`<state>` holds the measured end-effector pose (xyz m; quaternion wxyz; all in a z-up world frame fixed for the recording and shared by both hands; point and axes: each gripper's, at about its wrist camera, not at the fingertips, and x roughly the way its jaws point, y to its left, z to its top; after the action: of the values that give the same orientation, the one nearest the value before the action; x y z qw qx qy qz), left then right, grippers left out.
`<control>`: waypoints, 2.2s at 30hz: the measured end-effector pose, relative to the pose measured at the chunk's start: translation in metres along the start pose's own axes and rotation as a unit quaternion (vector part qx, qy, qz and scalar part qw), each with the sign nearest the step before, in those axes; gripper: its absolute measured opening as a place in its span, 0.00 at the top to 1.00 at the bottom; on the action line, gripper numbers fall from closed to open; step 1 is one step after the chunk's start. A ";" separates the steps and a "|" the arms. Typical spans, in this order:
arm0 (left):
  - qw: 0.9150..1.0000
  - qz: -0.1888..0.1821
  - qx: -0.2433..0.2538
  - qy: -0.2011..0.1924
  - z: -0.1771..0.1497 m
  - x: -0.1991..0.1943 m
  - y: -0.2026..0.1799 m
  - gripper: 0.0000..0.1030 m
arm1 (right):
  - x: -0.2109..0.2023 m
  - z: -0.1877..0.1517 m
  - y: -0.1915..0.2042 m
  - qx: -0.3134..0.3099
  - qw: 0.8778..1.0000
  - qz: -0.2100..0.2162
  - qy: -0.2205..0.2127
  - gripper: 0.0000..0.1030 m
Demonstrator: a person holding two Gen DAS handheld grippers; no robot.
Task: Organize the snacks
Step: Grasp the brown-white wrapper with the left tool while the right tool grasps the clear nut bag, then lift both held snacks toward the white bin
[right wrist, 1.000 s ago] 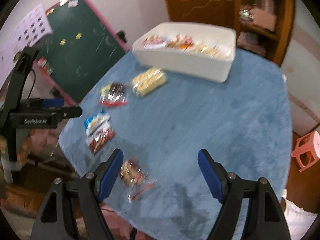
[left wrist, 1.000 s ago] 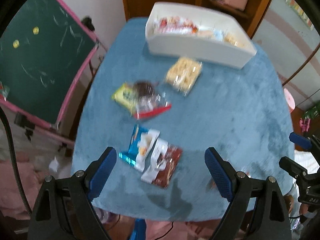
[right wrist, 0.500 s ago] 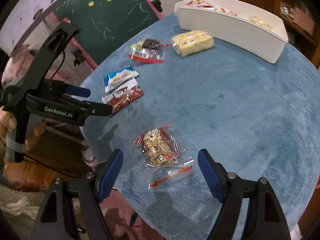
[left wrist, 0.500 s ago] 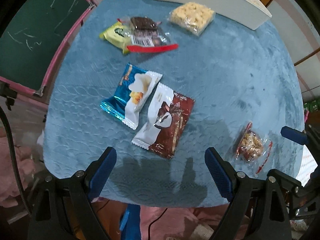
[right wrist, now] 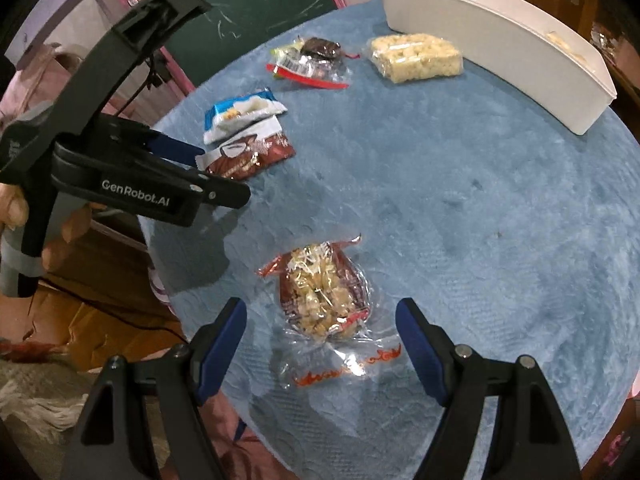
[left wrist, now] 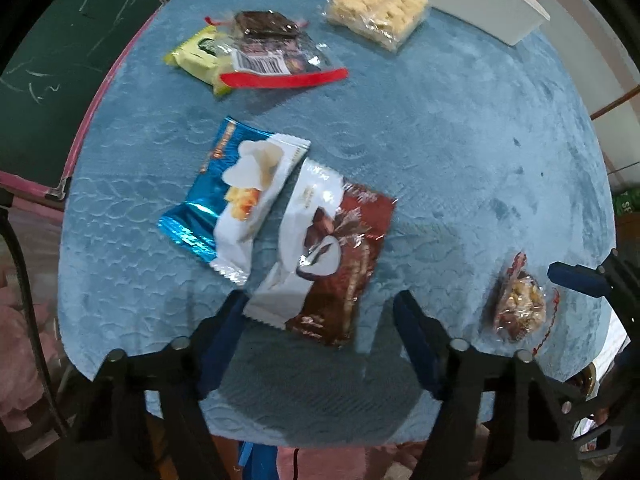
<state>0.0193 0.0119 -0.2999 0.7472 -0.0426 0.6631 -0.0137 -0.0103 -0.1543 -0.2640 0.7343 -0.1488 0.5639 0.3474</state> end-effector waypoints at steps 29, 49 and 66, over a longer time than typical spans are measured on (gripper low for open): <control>0.989 -0.064 0.081 -0.101 0.034 -0.093 -0.063 0.55 | -0.050 0.005 -0.026 0.079 0.994 -0.052 -0.056 0.44; 0.945 -0.077 0.194 -0.252 0.182 -0.256 -0.119 0.55 | -0.185 0.089 -0.098 0.241 0.933 -0.153 -0.219 0.44; 0.939 -0.064 0.198 -0.272 0.297 -0.255 -0.112 0.55 | -0.227 0.179 -0.163 0.322 0.879 -0.184 -0.299 0.43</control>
<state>0.2872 -0.0665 -0.0031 0.8901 0.0615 0.4139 -0.1806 0.2022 -0.2391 -0.0239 0.9260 0.1057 0.3608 0.0335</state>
